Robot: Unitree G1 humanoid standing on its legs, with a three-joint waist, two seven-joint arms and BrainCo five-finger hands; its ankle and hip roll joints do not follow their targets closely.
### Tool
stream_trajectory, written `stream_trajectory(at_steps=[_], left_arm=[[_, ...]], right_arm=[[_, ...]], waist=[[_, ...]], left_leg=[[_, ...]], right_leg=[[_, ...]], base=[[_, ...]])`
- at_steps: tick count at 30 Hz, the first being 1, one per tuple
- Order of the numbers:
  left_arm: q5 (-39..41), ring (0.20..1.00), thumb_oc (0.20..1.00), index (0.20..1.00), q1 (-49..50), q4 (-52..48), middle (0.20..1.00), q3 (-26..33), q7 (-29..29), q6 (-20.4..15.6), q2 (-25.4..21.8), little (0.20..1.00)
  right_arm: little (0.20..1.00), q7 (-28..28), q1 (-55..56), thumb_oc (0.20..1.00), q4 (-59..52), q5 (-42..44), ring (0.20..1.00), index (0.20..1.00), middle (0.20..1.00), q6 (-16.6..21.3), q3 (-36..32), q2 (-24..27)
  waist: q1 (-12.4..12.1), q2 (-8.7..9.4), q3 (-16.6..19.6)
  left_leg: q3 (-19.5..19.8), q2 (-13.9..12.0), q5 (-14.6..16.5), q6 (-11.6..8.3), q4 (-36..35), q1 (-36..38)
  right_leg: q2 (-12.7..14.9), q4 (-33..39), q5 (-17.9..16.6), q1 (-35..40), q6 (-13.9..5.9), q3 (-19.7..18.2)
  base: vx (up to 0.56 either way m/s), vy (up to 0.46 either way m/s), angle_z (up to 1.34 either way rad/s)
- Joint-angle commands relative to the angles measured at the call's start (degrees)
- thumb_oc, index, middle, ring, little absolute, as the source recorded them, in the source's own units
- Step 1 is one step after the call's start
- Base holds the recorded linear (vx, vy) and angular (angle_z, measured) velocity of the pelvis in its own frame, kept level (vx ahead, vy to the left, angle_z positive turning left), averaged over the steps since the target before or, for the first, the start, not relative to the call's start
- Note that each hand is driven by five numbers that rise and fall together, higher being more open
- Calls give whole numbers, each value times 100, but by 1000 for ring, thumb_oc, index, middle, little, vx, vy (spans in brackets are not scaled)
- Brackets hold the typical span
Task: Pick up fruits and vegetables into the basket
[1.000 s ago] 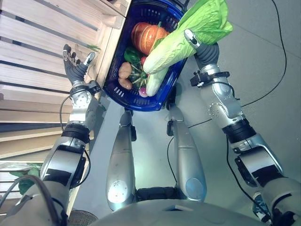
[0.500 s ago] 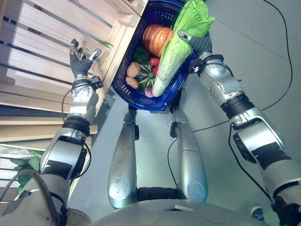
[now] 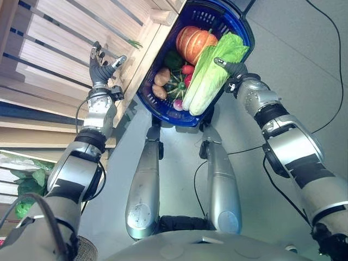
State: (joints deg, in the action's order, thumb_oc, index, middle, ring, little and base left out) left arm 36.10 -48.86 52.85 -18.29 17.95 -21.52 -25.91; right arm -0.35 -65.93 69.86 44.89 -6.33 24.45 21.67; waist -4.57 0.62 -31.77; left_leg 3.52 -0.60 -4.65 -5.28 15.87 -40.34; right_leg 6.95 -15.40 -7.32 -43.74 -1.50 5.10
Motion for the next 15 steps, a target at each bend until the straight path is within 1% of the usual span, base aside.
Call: stream_trajectory(at_steps=[1, 2, 3, 15], left_arm=[[14, 1000, 1000, 1000, -95, 87, 1000, 43, 163, -367, 224, 1000], [12, 1000, 1000, 1000, -88, 71, 1000, 44, 183, -376, 244, 1000], [2, 1000, 1000, 1000, -76, 43, 1000, 41, 211, -377, 261, 1000], [-51, 1000, 1000, 1000, -37, -33, 1000, 34, 292, -438, 351, 1000]], right_arm=[[570, -14, -137, 570, 193, 21, 570, 570, 570, -78, -16, 101], [928, -75, -126, 928, 215, 2, 928, 928, 928, -100, -36, 99], [1000, -112, -112, 1000, 232, 6, 1000, 1000, 1000, -127, -59, 106], [1000, -59, -171, 1000, 390, -100, 1000, 1000, 1000, -117, -158, 175]], waist=[[3, -490, 197], [3, -499, 197], [3, -504, 197], [16, -532, 197]], left_leg=[[-85, 454, 184, 213, 158, -267], [-84, 457, 182, 214, 160, -281], [-80, 461, 178, 216, 154, -288], [-78, 468, 139, 208, 130, -332]], right_leg=[[-271, -600, 786, 6, -197, 342], [-267, -602, 782, -11, -200, 341], [-267, -598, 776, -19, -203, 340], [-266, -567, 713, -81, -223, 320]], base=[[0, 0, 0], [0, 0, 0], [0, 0, 0], [0, 0, 0]])
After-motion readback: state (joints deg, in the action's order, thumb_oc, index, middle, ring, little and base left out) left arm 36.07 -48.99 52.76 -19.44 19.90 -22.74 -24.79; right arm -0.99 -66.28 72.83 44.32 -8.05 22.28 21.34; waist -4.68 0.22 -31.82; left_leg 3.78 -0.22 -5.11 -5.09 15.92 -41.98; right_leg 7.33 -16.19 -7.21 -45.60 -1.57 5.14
